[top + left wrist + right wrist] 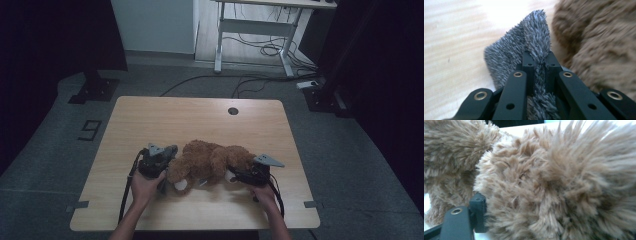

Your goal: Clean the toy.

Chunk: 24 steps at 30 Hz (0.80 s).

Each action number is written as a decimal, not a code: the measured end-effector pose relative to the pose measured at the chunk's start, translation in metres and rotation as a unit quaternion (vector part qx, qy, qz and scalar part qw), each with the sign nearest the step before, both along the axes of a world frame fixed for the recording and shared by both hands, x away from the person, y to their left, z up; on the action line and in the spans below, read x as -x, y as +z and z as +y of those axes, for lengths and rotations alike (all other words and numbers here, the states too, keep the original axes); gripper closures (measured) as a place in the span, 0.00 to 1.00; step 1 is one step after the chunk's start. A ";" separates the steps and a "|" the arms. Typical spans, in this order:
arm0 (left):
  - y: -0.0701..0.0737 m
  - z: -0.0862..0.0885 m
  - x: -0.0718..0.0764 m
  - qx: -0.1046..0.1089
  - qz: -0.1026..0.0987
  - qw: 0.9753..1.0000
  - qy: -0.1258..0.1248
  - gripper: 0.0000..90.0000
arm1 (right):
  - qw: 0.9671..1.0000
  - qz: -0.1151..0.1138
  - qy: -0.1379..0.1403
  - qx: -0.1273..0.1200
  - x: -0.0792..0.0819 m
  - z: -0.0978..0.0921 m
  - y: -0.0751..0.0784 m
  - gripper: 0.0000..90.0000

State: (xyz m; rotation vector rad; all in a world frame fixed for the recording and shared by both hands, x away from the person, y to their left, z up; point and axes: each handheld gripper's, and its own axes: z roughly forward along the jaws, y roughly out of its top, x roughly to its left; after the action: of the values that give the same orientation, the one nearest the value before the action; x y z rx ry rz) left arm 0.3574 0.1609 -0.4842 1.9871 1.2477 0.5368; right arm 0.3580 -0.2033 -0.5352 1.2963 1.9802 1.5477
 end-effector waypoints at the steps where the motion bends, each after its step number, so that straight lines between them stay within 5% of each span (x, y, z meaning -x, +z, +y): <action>1: 0.004 -0.002 0.000 0.002 -0.004 1.000 -0.003 0.91 | 1.000 0.000 0.000 0.000 0.000 0.000 0.000 0.24; 11: 0.032 -0.035 0.004 -0.001 -0.035 0.999 -0.041 0.91 | 1.000 0.002 0.001 -0.004 -0.001 -0.001 0.000 0.23; 24: 0.041 -0.049 0.006 0.005 -0.046 0.997 -0.056 0.91 | 1.000 0.001 -0.005 -0.012 -0.001 -0.002 -0.002 0.22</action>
State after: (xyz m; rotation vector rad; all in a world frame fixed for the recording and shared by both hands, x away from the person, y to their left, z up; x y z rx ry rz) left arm 0.3518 0.1119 -0.4431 1.9879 1.0756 0.5593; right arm 0.3595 -0.2049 -0.5370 1.3143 1.9596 1.5702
